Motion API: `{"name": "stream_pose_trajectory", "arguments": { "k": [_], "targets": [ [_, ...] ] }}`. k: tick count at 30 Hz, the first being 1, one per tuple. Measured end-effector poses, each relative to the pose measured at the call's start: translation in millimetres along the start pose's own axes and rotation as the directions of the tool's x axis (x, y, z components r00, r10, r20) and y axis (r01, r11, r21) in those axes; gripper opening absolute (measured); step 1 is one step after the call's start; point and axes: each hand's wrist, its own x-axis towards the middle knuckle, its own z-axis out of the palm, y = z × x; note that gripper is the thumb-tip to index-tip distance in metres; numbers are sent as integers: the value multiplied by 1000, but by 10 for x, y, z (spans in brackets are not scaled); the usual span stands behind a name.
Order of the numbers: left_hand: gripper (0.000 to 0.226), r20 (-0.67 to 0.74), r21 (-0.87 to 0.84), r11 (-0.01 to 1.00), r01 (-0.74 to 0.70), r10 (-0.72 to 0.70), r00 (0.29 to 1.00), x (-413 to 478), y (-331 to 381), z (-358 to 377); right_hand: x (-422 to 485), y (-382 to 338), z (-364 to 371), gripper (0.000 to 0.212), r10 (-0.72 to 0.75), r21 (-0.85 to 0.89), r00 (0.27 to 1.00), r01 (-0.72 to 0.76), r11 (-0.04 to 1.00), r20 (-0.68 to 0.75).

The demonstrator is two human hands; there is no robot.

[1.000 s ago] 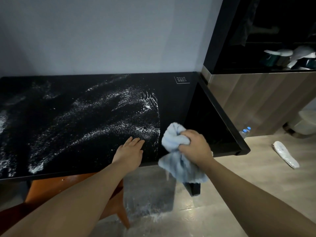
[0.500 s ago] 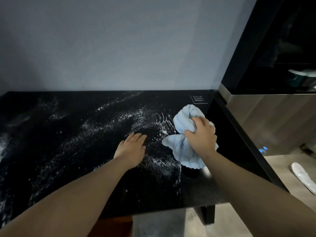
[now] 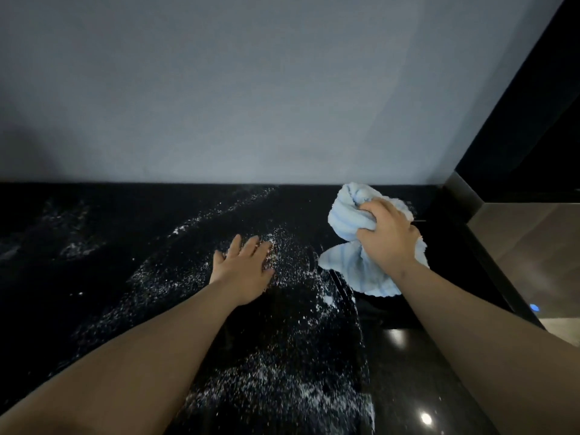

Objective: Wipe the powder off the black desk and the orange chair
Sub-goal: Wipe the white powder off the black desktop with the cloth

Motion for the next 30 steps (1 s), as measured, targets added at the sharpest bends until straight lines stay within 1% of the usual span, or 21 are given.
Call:
{"name": "stream_pose_trajectory", "arguments": {
  "k": [2, 4, 7, 10, 12, 15, 17, 19, 21, 23, 25, 27, 28, 30],
  "targets": [
    [67, 46, -52, 994, 101, -98, 994, 201, -62, -34, 220, 33, 103, 44, -20, 4, 1000, 20, 1000, 8],
    [74, 113, -68, 981, 183, -174, 978, 415, -99, -98, 457, 68, 194, 47, -51, -24, 998, 52, 998, 22],
    [77, 175, -102, 965, 241, -221, 959, 670, -83, -226, 759, 51, 264, 58, -73, -78, 996, 76, 994, 47],
    [69, 245, -134, 954, 268, -230, 942, 935, -63, -207, 1076, 5, 405, 63, -114, -119, 991, 122, 985, 71],
    [64, 272, -112, 957, 268, -230, 934, 1030, -71, -193, 1277, -37, 516, 65, -160, -159, 980, 178, 971, 118],
    [59, 289, -61, 971, 230, -203, 935, 1124, -99, -290, 1552, -95, 716, 62, -198, -235, 947, 258, 937, 252],
    [55, 288, -7, 983, 183, -173, 942, 1203, -117, -355, 1706, -97, 894, 62, -174, -250, 910, 280, 927, 376],
    [52, 298, -16, 986, 168, -156, 942, 1248, -123, -375, 1807, -59, 1070, 64, -128, -238, 873, 265, 934, 471],
    [54, 302, -43, 982, 185, -164, 939, 1237, -100, -406, 1907, -9, 1189, 68, -114, -230, 860, 258, 938, 497],
    [55, 297, -47, 979, 198, -176, 939, 1205, -53, -443, 1961, -2, 1218, 68, -132, -227, 866, 268, 936, 482],
    [55, 305, -36, 981, 188, -169, 937, 1160, 0, -452, 1916, -13, 1182, 62, -161, -224, 877, 287, 932, 452],
    [55, 304, -33, 983, 182, -164, 938, 1136, 4, -449, 1721, -37, 1101, 52, -201, -197, 864, 320, 927, 462],
    [55, 311, -42, 981, 190, -168, 935, 1125, 5, -456, 1579, -26, 1052, 49, -237, -172, 843, 357, 918, 483],
    [54, 312, -39, 980, 196, -174, 934, 1104, 11, -479, 1289, -17, 909, 46, -353, -48, 751, 454, 890, 558]
  ]
}}
